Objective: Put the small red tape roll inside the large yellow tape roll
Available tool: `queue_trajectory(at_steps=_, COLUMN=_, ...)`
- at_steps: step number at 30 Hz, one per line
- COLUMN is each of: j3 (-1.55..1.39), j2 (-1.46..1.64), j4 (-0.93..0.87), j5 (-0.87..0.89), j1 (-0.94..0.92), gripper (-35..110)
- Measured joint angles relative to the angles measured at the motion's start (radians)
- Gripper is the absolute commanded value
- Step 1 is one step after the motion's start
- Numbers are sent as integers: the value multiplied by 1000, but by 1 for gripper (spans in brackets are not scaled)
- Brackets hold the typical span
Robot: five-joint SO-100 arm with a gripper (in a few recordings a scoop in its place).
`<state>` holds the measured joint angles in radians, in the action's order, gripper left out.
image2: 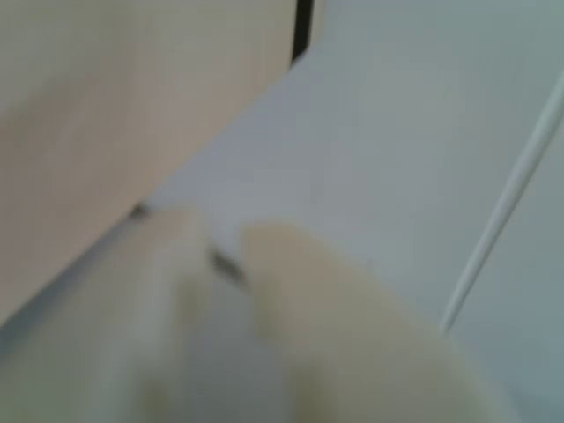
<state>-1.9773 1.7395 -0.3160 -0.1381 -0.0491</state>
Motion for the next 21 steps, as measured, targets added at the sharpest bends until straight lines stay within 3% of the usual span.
queue_trajectory(at_steps=21, j3=729, j2=-709, j4=66, j5=52, j1=95, gripper=0)
